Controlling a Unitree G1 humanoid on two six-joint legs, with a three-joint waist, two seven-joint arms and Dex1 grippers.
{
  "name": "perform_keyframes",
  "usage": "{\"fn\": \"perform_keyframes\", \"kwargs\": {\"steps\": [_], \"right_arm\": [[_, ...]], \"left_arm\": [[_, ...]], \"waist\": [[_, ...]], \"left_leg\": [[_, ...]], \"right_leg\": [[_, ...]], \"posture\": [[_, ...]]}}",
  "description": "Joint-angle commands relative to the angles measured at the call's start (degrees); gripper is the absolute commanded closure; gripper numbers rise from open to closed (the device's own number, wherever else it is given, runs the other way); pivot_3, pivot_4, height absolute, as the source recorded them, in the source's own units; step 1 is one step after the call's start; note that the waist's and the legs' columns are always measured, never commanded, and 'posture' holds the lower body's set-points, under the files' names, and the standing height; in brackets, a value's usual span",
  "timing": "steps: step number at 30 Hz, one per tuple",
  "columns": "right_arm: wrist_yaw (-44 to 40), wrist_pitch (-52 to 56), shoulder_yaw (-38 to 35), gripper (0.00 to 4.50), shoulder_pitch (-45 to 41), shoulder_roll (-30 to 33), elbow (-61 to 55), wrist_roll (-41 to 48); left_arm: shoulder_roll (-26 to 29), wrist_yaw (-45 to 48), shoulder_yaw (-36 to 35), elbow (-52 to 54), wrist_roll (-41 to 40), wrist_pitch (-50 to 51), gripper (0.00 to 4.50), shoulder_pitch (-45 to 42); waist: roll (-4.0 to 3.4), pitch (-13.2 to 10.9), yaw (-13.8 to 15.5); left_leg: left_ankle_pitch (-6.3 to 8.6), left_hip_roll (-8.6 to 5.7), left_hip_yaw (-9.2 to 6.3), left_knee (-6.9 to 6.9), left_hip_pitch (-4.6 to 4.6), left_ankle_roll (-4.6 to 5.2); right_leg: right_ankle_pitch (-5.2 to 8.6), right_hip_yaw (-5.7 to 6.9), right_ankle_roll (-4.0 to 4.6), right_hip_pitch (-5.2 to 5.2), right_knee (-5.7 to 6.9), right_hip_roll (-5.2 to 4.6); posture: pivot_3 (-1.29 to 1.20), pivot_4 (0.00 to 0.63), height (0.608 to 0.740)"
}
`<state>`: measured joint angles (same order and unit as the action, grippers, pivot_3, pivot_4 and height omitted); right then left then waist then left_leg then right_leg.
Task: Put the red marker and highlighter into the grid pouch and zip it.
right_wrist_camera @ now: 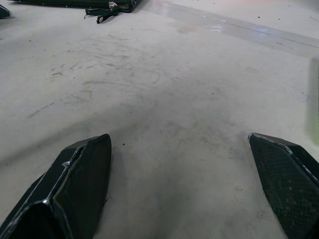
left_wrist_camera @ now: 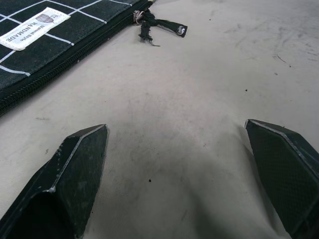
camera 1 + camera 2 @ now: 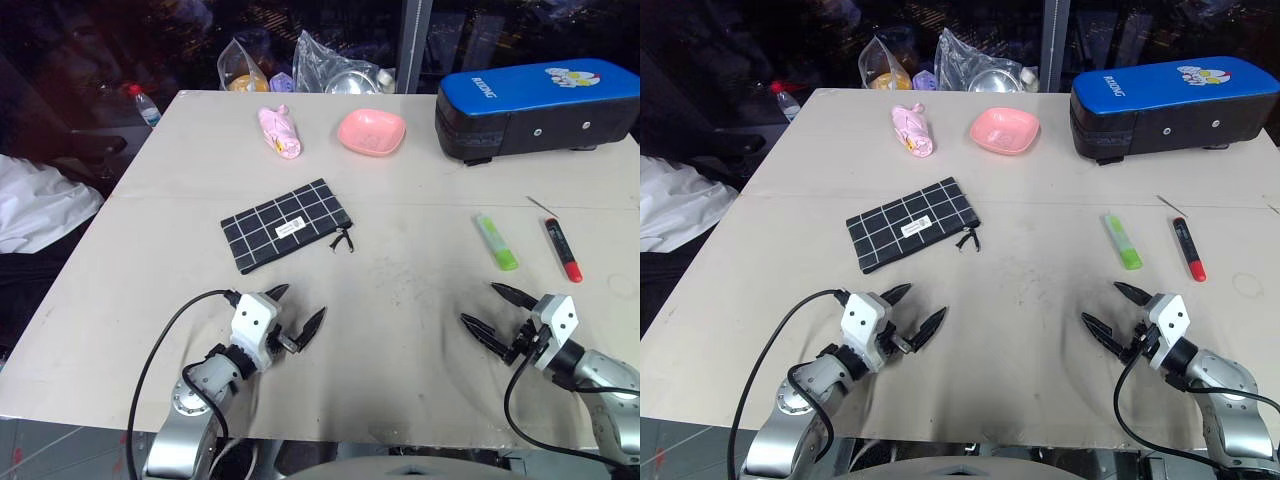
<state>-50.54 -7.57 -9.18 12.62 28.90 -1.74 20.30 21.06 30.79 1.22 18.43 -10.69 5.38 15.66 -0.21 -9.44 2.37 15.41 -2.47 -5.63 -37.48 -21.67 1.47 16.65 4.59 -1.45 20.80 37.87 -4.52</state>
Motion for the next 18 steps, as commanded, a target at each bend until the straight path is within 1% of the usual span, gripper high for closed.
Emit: {"fn": "perform_keyframes", "kwargs": {"steps": [1, 12, 16, 18], "right_arm": [[-0.1, 0.3, -0.6, 0.06, 1.7, 0.7, -0.3, 0.0], [-0.6, 0.4, -0.8, 0.06, 1.0, 1.8, 0.3, 0.6], [-0.8, 0.8, -0.1, 0.06, 0.3, 1.6, -0.2, 0.8], [-1.5, 2.5, 0.2, 0.06, -0.2, 1.5, -1.9, 2.5]], "left_arm": [[-0.6, 0.2, 1.2, -1.3, 0.4, -2.1, 0.00, 0.2], [-0.8, 1.5, 0.4, -2.3, -0.3, -6.4, 0.00, 2.9], [0.2, 2.4, -0.9, -2.8, -0.9, -7.9, 0.00, 3.1], [1.2, 3.2, -2.3, -1.6, -2.3, -7.5, 0.00, 3.0]], "waist": [[-0.01, 0.0, 0.0], [-0.03, 0.0, 0.0], [-0.03, 0.0, 0.0], [-0.03, 0.0, -0.1]], "left_leg": [[0.00, 0.00, 0.00, 0.00, 0.00, 0.00], [0.02, -0.02, 0.11, 0.00, 0.00, 0.03], [0.02, -0.02, 0.14, 0.00, 0.01, 0.04], [0.02, -0.01, 0.14, 0.00, 0.01, 0.04]], "right_leg": [[0.00, 0.00, 0.00, 0.00, 0.00, 0.00], [0.00, -0.09, 0.00, 0.00, -0.04, -0.02], [0.00, -0.13, -0.01, 0.00, -0.03, -0.02], [0.00, -0.12, 0.00, 0.01, -0.02, -0.01]], "posture": [[0.00, 0.150, 0.737], [0.00, 0.150, 0.737], [0.00, 0.150, 0.737], [0.00, 0.150, 0.737]]}}
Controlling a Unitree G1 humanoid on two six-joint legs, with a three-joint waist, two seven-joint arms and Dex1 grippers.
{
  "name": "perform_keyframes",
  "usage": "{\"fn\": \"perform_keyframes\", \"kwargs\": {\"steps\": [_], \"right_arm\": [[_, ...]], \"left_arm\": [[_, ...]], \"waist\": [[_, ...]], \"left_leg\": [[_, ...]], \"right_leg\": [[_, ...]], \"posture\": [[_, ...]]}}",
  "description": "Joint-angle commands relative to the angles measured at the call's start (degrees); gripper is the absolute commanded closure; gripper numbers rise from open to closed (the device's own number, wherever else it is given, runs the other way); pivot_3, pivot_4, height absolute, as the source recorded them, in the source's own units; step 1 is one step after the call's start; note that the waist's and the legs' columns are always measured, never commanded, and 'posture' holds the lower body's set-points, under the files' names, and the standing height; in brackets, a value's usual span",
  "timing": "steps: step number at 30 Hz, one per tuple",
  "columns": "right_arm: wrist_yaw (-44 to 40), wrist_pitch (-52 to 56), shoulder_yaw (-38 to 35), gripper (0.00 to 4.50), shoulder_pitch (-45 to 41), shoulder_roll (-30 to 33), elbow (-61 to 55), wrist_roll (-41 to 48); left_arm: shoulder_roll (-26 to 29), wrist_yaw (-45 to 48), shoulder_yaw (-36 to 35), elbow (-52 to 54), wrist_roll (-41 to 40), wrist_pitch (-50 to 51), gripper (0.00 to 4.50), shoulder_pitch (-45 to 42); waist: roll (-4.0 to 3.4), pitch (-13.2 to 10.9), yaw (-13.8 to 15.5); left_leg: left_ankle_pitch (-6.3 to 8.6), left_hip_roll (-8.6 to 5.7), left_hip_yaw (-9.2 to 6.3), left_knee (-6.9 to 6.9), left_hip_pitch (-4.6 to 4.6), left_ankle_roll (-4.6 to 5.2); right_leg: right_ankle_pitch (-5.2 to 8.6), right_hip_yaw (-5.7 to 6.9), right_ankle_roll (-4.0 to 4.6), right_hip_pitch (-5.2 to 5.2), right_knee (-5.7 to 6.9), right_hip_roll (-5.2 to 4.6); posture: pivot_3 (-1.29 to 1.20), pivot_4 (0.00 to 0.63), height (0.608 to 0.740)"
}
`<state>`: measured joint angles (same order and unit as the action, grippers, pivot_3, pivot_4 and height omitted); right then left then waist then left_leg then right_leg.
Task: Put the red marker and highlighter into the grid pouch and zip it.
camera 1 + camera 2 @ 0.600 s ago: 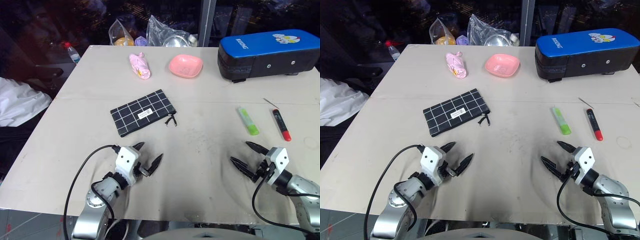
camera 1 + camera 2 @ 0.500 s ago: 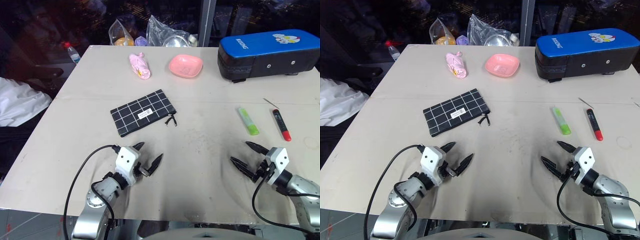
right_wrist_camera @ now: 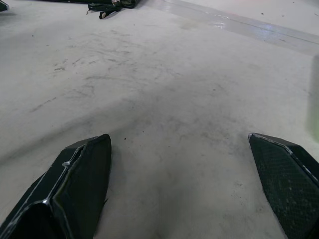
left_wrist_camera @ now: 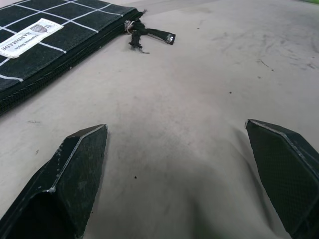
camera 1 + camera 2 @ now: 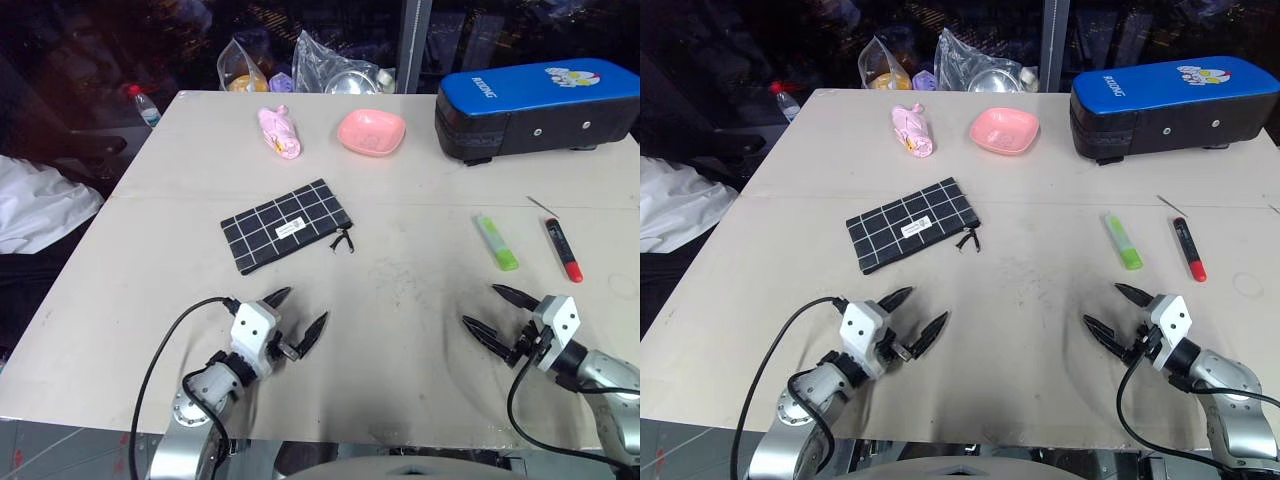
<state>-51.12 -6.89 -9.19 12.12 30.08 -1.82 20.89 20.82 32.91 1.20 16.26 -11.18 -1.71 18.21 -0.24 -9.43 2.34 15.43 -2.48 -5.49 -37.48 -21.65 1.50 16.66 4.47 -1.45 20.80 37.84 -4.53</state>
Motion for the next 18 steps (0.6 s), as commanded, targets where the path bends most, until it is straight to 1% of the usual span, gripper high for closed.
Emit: {"fn": "perform_keyframes", "kwargs": {"steps": [1, 8, 10, 12, 15, 16, 18], "right_arm": [[-1.1, 2.5, 0.3, 0.06, 0.2, 0.2, -2.5, 2.4], [-5.8, 6.8, 2.2, 0.06, -0.9, -0.1, -7.7, 8.8], [-6.5, 8.1, 2.8, 0.06, -2.3, 0.3, -8.9, 9.7], [-6.9, 8.6, 3.0, 0.06, -3.3, 0.4, -9.2, 9.8], [-8.1, 9.4, 3.5, 0.06, -4.9, 0.5, -9.3, 10.4], [-8.1, 9.7, 3.4, 0.06, -5.1, 0.5, -9.8, 10.8], [-7.7, 10.2, 3.3, 0.06, -5.0, 0.3, -10.8, 11.0]], "left_arm": [[1.8, 1.3, -2.8, 1.0, -2.3, -0.3, 0.00, 0.5], [6.7, 3.2, -11.9, 6.4, -7.6, 0.6, 0.00, 3.8], [10.0, 5.6, -17.8, 6.4, -9.1, -0.4, 0.00, 5.9], [12.0, 7.0, -20.8, 5.7, -9.2, -1.6, 0.00, 7.0], [18.6, 8.0, -26.1, -4.3, -0.2, -11.8, 0.00, 6.7], [21.1, 7.9, -27.1, -8.5, 3.0, -15.6, 0.00, 6.1], [24.2, 8.5, -27.1, -15.4, 5.5, -20.5, 0.00, 4.1]], "waist": [[0.00, 0.0, -0.1], [-0.03, -0.1, -0.2], [0.02, -0.1, -0.4], [0.03, -0.1, -0.6], [0.04, -0.1, -0.6], [0.04, -0.1, -0.5], [0.04, -0.1, -0.2]], "left_leg": [[0.00, 0.01, 0.00, 0.00, 0.00, 0.00], [0.00, 0.14, 0.17, 0.01, -0.15, 0.00], [0.00, 0.15, 0.25, 0.01, -0.15, 0.00], [0.00, 0.20, 0.34, 0.01, -0.14, 0.00], [0.00, 0.20, 0.40, 0.02, -0.12, 0.00], [0.00, 0.20, 0.41, 0.03, -0.12, 0.00], [0.00, 0.20, 0.43, 0.04, -0.13, 0.00]], "right_leg": [[0.00, 0.00, 0.00, 0.02, 0.00, 0.01], [-0.01, -0.18, 0.01, 0.34, 0.10, 0.07], [-0.01, -0.26, 0.01, 0.36, 0.10, 0.07], [-0.02, -0.34, 0.02, 0.40, 0.10, 0.12], [-0.02, -0.42, 0.02, 0.41, 0.10, 0.14], [-0.02, -0.43, 0.03, 0.42, 0.10, 0.16], [-0.02, -0.45, 0.03, 0.45, 0.11, 0.18]], "posture": [[0.00, 0.150, 0.737], [0.00, 0.150, 0.737], [0.00, 0.150, 0.737], [0.00, 0.150, 0.737], [0.00, 0.150, 0.737], [0.00, 0.150, 0.737], [0.00, 0.150, 0.737]]}}
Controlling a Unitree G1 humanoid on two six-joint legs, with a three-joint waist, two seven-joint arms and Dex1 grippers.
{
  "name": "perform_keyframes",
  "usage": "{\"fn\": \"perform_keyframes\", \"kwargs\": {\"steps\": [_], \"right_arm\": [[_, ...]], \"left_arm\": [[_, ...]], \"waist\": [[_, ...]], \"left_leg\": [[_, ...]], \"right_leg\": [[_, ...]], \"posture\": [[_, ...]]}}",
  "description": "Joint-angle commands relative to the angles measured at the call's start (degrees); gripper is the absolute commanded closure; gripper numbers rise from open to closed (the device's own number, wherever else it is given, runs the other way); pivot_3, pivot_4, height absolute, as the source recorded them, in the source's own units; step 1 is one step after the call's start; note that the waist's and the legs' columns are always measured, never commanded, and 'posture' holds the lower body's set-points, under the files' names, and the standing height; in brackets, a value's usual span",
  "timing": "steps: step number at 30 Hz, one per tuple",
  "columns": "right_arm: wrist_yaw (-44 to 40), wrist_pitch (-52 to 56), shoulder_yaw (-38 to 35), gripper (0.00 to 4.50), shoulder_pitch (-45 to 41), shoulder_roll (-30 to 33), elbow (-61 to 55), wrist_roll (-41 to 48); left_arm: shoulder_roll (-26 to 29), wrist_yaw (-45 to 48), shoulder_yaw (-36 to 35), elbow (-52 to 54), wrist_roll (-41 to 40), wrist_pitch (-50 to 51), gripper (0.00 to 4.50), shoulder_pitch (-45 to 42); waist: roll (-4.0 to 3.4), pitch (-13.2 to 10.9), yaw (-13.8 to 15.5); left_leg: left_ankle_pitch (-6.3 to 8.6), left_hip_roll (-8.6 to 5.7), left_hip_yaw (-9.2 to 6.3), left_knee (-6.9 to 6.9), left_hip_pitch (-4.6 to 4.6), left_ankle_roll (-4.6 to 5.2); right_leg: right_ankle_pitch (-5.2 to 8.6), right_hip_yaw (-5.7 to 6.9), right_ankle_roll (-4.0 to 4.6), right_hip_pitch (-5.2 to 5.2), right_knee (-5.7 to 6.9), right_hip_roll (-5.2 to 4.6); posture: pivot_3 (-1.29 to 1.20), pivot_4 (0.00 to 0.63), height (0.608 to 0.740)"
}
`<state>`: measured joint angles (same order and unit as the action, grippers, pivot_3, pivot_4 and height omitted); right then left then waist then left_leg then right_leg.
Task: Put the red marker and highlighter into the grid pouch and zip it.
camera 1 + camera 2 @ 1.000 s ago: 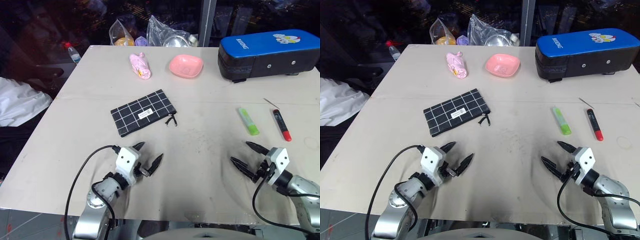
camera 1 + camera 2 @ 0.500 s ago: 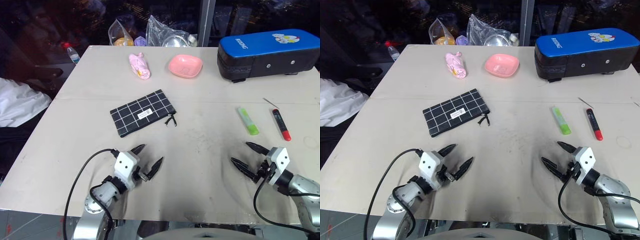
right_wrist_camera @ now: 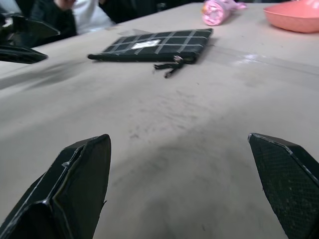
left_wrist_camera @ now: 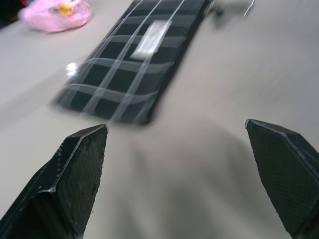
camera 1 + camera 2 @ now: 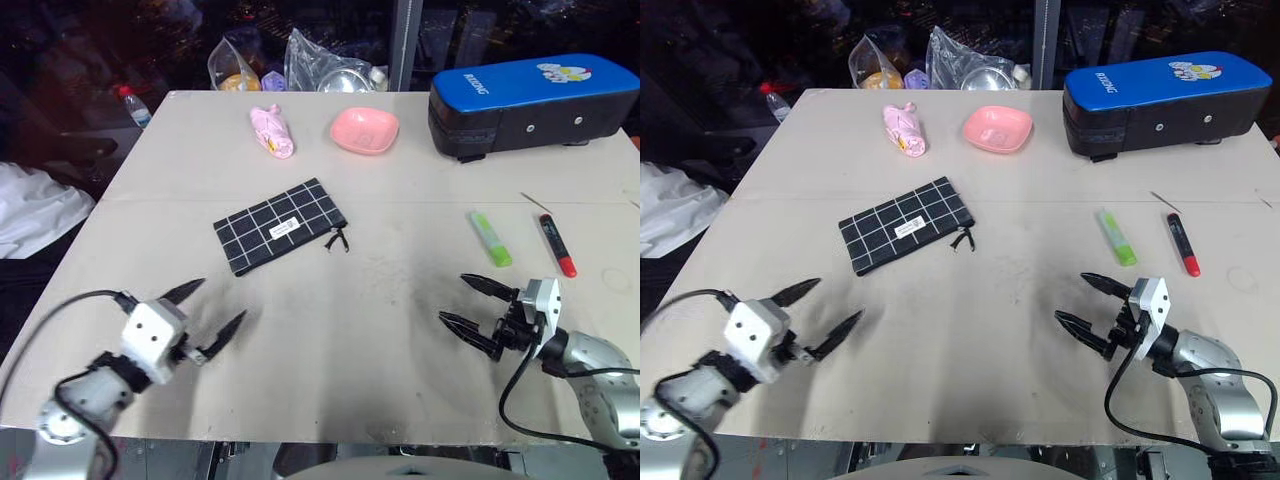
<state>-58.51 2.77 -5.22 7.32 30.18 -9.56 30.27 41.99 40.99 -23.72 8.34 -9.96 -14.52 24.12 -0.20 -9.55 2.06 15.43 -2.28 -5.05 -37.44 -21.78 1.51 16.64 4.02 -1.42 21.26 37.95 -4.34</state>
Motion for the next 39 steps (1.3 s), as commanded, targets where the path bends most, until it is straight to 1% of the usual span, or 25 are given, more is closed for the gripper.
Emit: {"fn": "perform_keyframes", "kwargs": {"steps": [1, 3, 5, 9, 12, 14, 19, 22, 26, 30, 33, 39], "right_arm": [[0.2, 0.6, -0.4, 0.06, -0.1, -0.1, -3.5, 1.3], [1.1, 0.3, 0.1, 0.06, 0.3, -0.7, -4.2, 0.6], [1.3, 0.1, 0.2, 0.06, 1.3, -0.8, -5.1, 0.4], [2.5, 0.2, 0.9, 0.06, 1.9, -1.6, -6.3, -0.1], [3.2, 0.4, 1.1, 0.06, 1.1, -1.9, -6.6, -0.2], [3.1, 0.5, 0.8, 0.06, 0.6, -1.8, -6.2, 0.2], [2.3, -0.2, -0.3, 0.06, 0.5, -0.8, -5.6, 0.3], [3.2, -0.7, -2.0, 0.06, 1.4, -0.6, -6.1, 0.6], [7.1, -0.7, -2.7, 0.06, 3.4, -2.7, -9.2, 0.0], [7.0, -1.0, -3.0, 0.06, 4.8, -2.4, -10.7, -0.1], [7.0, -1.1, -3.5, 0.06, 5.0, -1.9, -11.9, 0.3], [7.5, -1.8, -3.5, 0.06, 5.7, -1.2, -13.4, -0.8]], "left_arm": [[4.2, 0.4, -1.7, -11.2, 5.2, -10.2, 0.00, -3.4], [6.6, -0.8, 0.0, -18.9, 8.7, -16.3, 0.00, -7.0], [9.0, -3.7, 2.4, -26.4, 14.4, -23.2, 0.00, -11.8], [13.5, -7.7, 7.5, -38.8, 21.9, -34.0, 0.00, -20.9], [15.6, -9.9, 12.9, -47.1, 26.7, -40.4, 0.00, -28.0], [15.9, -11.3, 16.5, -51.5, 29.7, -43.2, 0.00, -32.6], [14.4, -14.8, 23.8, -59.5, 34.3, -48.1, 0.00, -43.0], [11.8, -14.3, 27.8, -61.4, 35.0, -50.9, 0.00, -47.6], [7.5, -15.1, 32.2, -64.5, 37.1, -52.5, 0.00, -54.6], [4.7, -17.7, 35.0, -67.4, 38.8, -52.0, 0.00, -59.2], [2.3, -18.9, 36.4, -69.9, 38.7, -50.9, 0.00, -62.4], [-0.7, -20.8, 39.2, -71.6, 39.6, -51.5, 0.00, -65.5]], "waist": [[0.00, 0.0, 0.2], [0.02, 0.0, 0.3], [0.14, 0.0, 0.2], [0.22, 0.0, 0.2], [0.21, 0.0, 0.0], [0.16, 0.0, -0.2], [0.16, 0.0, 0.2], [0.17, 0.1, 0.1], [0.16, 0.1, 0.5], [0.19, 0.1, -0.1], [0.19, 0.1, -0.1], [0.20, 0.1, -0.1]], "left_leg": [[0.00, 0.00, 0.01, 0.01, -0.01, 0.00], [0.02, 0.00, 0.07, 0.02, -0.02, 0.03], [0.03, 0.00, 0.09, 0.02, -0.04, 0.04], [0.03, 0.00, 0.12, 0.03, -0.02, 0.05], [0.03, 0.00, 0.26, 0.05, -0.01, 0.05], [0.03, 0.01, 0.32, 0.05, -0.01, 0.04], [0.01, -0.01, 0.45, -0.04, 0.07, 0.03], [0.00, -0.04, 0.58, -0.10, 0.16, 0.03], [0.00, -0.05, 0.62, -0.18, 0.15, 0.03], [0.01, -0.08, 0.73, -0.33, 0.12, 0.05], [0.01, -0.08, 0.77, -0.39, 0.12, 0.06], [0.03, -0.07, 0.73, -0.60, 0.06, 0.09]], "right_leg": [[0.00, -0.02, 0.00, 0.02, 0.00, 0.01], [-0.01, -0.07, -0.01, 0.03, -0.01, -0.01], [-0.01, -0.09, -0.01, 0.06, -0.01, -0.01], [-0.03, -0.12, -0.03, 0.08, 0.04, -0.01], [-0.08, -0.26, -0.06, 0.22, 0.15, 0.01], [-0.12, -0.33, -0.12, 0.29, 0.23, 0.06], [-0.16, -0.39, -0.20, 0.32, 0.57, 0.26], [-0.16, -0.50, -0.21, 0.35, 0.86, 0.25], [-0.16, -0.53, -0.23, 0.36, 0.92, 0.25], [-0.22, -0.65, -0.33, 0.36, 0.93, 0.28], [-0.24, -0.65, -0.38, 0.36, 0.94, 0.30], [-0.26, -0.62, -0.41, 0.35, 1.00, 0.31]], "posture": [[0.00, 0.150, 0.737], [0.00, 0.150, 0.737], [0.00, 0.150, 0.737], [0.00, 0.150, 0.737], [0.00, 0.150, 0.737], [0.00, 0.150, 0.737], [0.00, 0.150, 0.737], [0.00, 0.150, 0.737], [0.00, 0.150, 0.737], [0.00, 0.150, 0.737], [0.00, 0.150, 0.737], [0.00, 0.150, 0.737]]}}
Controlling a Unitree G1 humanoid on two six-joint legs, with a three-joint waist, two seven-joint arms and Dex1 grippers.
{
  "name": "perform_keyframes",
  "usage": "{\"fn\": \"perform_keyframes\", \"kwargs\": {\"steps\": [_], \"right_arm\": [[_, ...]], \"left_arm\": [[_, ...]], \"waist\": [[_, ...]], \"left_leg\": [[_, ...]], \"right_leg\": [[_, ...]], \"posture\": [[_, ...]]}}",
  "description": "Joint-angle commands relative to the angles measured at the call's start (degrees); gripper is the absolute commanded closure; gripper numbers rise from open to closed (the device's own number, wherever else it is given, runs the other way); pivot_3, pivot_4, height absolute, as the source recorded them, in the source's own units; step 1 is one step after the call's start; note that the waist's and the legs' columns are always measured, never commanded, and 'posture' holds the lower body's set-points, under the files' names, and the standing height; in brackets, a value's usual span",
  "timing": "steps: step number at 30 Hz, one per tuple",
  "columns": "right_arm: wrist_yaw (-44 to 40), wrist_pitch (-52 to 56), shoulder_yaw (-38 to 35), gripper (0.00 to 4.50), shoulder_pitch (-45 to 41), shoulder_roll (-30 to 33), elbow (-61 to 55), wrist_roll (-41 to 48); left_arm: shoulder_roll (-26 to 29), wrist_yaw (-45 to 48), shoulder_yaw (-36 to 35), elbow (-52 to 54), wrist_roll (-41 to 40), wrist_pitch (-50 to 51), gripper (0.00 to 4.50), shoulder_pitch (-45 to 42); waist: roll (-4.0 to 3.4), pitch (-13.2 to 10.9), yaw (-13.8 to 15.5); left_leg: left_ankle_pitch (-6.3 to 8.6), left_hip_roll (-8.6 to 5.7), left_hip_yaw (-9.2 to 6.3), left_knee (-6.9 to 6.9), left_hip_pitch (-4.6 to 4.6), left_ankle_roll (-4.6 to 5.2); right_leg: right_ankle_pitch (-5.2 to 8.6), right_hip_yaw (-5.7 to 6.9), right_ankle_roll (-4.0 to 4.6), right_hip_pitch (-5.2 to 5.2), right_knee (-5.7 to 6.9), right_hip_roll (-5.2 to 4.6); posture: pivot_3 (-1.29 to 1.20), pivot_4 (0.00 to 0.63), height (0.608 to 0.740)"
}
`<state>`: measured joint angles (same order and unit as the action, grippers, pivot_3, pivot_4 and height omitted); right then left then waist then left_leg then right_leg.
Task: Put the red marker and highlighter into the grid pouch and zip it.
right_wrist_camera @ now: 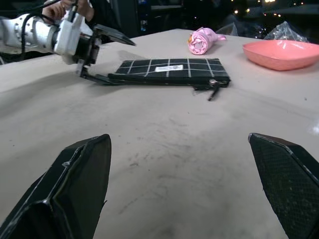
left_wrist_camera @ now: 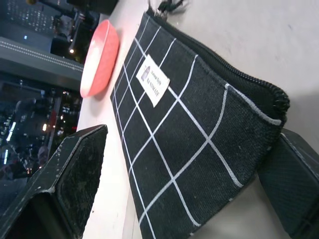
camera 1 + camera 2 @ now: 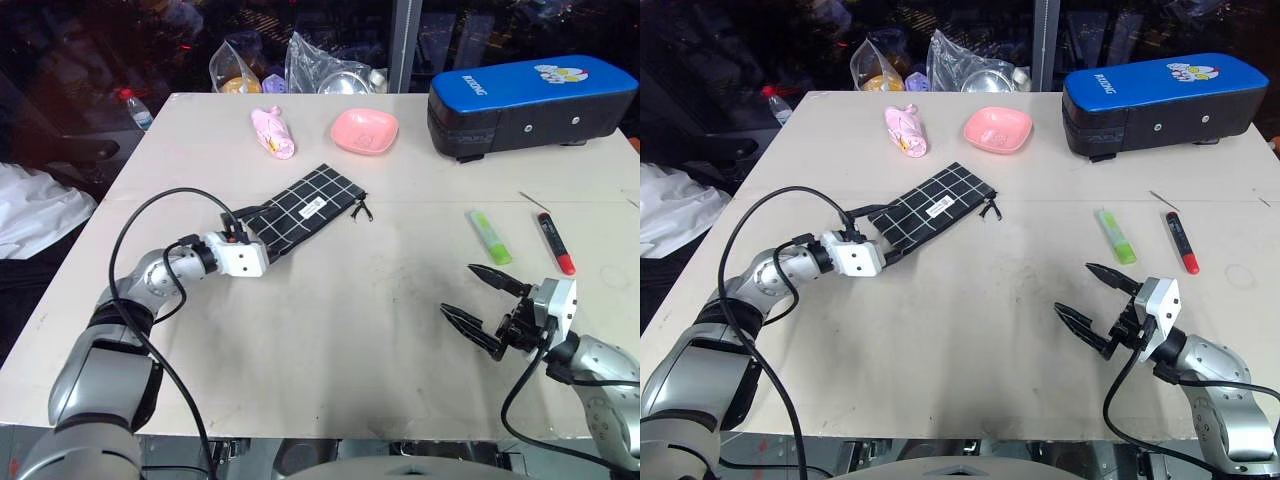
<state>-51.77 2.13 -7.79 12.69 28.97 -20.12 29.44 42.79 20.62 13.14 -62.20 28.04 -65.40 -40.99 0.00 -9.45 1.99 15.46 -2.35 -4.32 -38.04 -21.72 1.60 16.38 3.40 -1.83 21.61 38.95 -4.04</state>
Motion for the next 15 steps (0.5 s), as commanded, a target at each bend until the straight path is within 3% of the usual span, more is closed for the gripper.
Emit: {"fn": "perform_keyframes", "kwargs": {"steps": [1, 7, 15], "right_arm": [[1.0, -1.2, -1.0, 0.06, 0.5, -0.1, -3.0, 0.0], [2.3, -1.9, -0.9, 0.06, 1.2, -0.4, -3.4, -0.6], [3.2, -2.2, -0.3, 0.06, -1.0, -0.8, -1.9, -1.2]], "left_arm": [[-2.0, -0.9, 2.6, -1.0, 1.6, -0.6, 0.00, -0.5], [-4.0, -6.7, 4.8, 0.5, 5.4, 3.6, 0.00, -1.2], [-7.1, -17.8, 9.4, -0.9, 12.9, 20.7, 0.00, -7.7]], "waist": [[0.00, 0.0, 0.0], [0.01, 0.0, 0.2], [0.03, 0.0, 0.3]], "left_leg": [[0.01, 0.00, 0.01, -0.01, -0.01, 0.01], [0.04, 0.00, 0.02, -0.14, -0.05, 0.06], [-0.06, -0.02, -0.01, -0.29, -0.03, 0.19]], "right_leg": [[0.00, -0.01, 0.00, 0.00, 0.00, 0.00], [-0.03, -0.05, -0.05, -0.02, -0.01, -0.01], [-0.08, 0.00, -0.44, -0.09, 0.06, 0.03]], "posture": [[0.00, 0.150, 0.737], [0.00, 0.150, 0.737], [0.00, 0.150, 0.737]]}}
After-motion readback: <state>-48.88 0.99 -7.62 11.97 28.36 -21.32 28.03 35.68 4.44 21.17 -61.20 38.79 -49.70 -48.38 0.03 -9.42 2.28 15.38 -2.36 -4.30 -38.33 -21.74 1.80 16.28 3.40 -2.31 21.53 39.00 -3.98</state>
